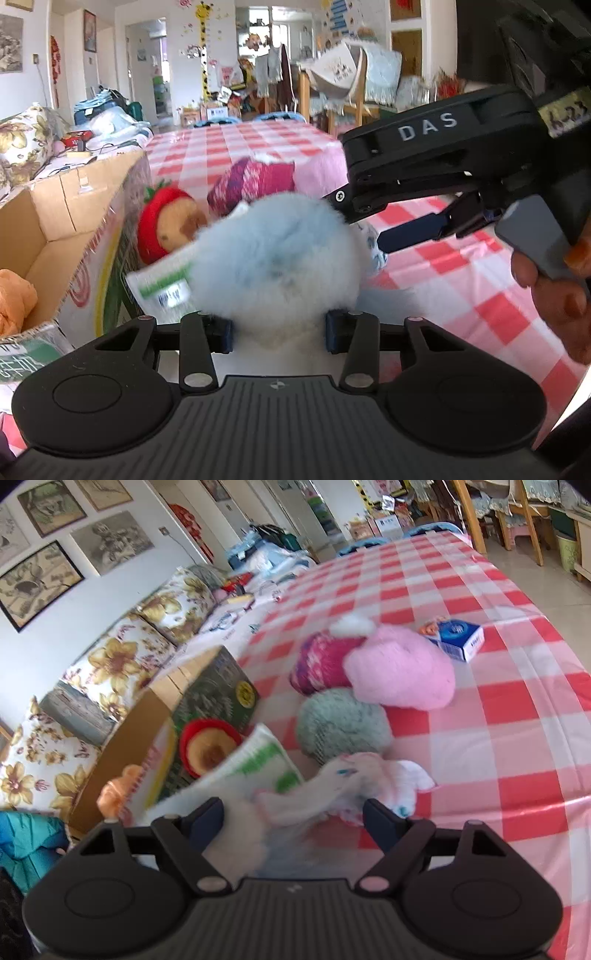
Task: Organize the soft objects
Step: 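Grasp the light blue fluffy ball with the left gripper, then carry the blue fluffy ball into the cardboard box and open the left gripper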
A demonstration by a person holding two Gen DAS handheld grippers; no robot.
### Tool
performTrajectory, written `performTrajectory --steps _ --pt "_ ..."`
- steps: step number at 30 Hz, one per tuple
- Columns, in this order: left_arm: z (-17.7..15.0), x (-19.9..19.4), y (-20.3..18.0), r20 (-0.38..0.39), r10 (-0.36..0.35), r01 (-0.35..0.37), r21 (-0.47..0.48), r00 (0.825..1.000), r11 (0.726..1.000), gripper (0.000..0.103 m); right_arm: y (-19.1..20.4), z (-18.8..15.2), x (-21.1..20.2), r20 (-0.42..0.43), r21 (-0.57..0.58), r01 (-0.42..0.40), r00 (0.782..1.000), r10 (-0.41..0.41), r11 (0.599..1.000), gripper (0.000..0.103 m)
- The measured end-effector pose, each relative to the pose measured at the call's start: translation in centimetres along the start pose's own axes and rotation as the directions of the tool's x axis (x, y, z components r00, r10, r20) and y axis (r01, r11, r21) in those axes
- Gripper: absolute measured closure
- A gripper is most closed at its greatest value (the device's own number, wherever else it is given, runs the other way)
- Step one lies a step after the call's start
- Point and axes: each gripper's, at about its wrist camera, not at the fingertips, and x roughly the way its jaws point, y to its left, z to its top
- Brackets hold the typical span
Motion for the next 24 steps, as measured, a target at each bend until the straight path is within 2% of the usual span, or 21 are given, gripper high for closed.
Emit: performTrajectory --steps 8,10,15,24 --pt "0.9 0.0 -0.1 0.085 0.014 -0.013 -0.016 0.996 1.0 0.053 1.6 0.6 -1.5 0.075 -0.013 -0.077 0.994 0.078 0.997 0.035" --pt "1.1 0.0 0.0 0.107 0.025 -0.023 -0.011 0.994 1.0 0.053 1.9 0.8 -1.8 0.091 -0.011 -0.11 0.99 0.11 0.994 0.045" --pt "1.4 -0.4 0.2 0.162 0.043 -0.041 -0.016 0.986 0.999 0.053 3.3 1.3 -2.5 0.131 -0.05 -0.164 0.977 0.169 0.985 0.057" --pt "1.9 -1.6 1.2 0.274 0.103 -0.089 -0.062 0.956 0.994 0.053 6.7 2.6 -3.1 0.195 -0.129 -0.246 0.944 0.268 0.961 0.058"
